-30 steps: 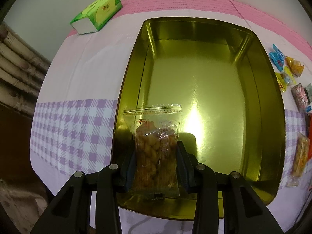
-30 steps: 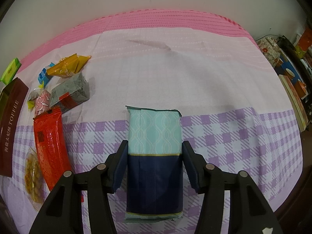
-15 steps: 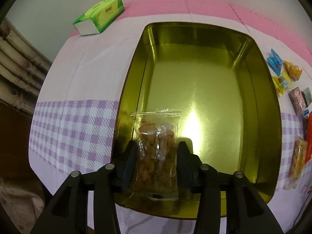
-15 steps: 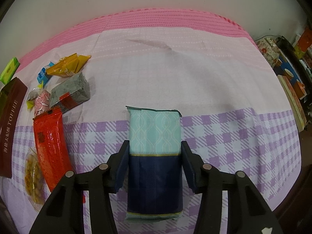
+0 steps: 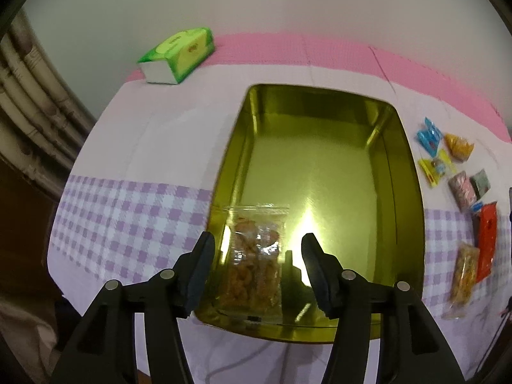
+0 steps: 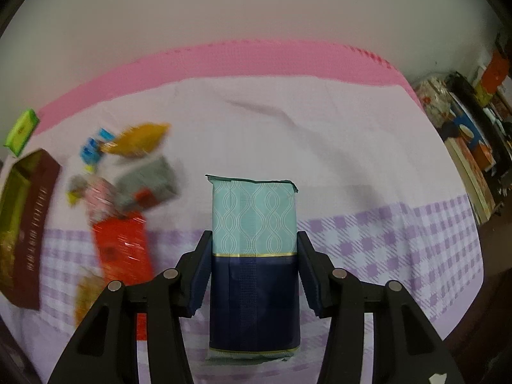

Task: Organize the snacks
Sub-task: 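Move the held teal package over the gold tray and open the right gripper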

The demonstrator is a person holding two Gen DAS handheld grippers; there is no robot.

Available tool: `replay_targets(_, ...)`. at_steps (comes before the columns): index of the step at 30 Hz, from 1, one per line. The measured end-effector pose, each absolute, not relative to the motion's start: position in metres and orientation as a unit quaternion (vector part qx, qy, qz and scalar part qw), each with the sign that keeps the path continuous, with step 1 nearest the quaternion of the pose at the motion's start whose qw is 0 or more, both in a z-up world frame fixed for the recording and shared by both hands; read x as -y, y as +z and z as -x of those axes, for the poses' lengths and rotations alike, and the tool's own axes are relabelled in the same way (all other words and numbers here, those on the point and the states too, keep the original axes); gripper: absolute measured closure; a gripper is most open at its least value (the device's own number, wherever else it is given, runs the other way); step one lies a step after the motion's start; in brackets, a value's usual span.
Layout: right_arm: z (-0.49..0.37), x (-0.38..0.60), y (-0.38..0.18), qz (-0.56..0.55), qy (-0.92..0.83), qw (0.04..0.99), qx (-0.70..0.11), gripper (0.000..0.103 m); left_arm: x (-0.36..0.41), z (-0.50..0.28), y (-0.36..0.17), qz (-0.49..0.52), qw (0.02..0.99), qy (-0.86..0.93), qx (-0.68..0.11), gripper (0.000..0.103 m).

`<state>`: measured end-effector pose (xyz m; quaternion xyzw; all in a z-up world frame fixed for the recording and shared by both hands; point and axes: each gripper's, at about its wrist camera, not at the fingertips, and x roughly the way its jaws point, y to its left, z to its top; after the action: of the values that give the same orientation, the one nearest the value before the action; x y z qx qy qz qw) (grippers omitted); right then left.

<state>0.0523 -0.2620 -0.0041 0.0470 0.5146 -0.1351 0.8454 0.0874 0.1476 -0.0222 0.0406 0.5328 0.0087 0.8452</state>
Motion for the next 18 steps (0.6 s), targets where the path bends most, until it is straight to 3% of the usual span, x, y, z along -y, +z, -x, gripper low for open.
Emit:
replay_targets(3,-0.06,0.236,0.012,-0.05,-0.11,0.855,-0.504,0.057,-0.16,-0.085,-0.016,-0.022,0.851,0.022,-0.524,0.039)
replay_targets(18,-0.106,0.031,0.036,-0.036,0.092,0.859,-0.502,0.057,-0.228,-0.058,-0.01,0.051,0.852,0.107,-0.511,0.028)
